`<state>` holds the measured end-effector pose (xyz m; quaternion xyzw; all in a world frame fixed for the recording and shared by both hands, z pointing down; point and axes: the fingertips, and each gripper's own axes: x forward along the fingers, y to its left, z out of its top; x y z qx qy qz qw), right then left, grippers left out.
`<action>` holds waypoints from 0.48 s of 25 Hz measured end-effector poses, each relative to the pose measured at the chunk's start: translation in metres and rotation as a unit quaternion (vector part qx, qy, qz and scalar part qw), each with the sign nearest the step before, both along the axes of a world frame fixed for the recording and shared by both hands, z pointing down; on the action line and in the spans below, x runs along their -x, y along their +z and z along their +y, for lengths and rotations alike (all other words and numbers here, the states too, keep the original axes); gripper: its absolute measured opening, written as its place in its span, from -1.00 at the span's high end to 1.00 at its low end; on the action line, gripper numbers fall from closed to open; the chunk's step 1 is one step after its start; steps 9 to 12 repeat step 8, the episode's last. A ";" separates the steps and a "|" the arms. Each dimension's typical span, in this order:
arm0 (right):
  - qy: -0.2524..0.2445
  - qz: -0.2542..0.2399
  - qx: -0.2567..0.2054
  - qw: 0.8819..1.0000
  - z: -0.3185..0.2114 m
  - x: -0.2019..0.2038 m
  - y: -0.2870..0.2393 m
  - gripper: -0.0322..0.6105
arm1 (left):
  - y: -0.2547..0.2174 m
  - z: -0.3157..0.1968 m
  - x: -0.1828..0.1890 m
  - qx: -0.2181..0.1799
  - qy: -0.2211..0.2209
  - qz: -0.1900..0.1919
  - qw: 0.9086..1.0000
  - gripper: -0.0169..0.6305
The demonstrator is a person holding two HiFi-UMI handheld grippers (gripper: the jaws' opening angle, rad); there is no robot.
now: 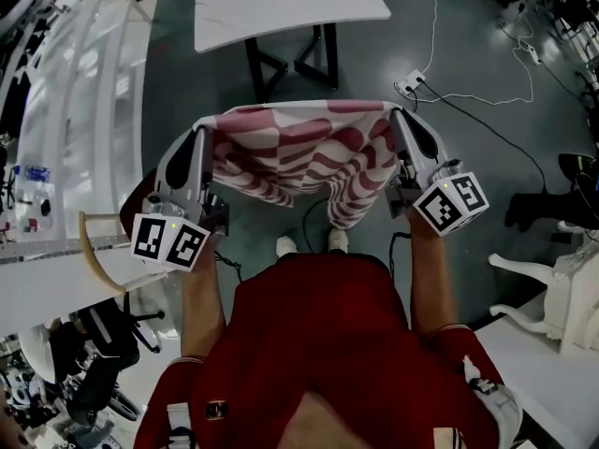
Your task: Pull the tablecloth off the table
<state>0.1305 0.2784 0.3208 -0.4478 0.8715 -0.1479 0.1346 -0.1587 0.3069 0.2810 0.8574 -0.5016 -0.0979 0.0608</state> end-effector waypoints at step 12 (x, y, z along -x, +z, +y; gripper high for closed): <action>0.010 -0.002 0.011 1.000 0.002 -0.022 0.011 0.87 | 0.006 -0.001 -0.023 0.010 0.011 -0.006 1.000 0.92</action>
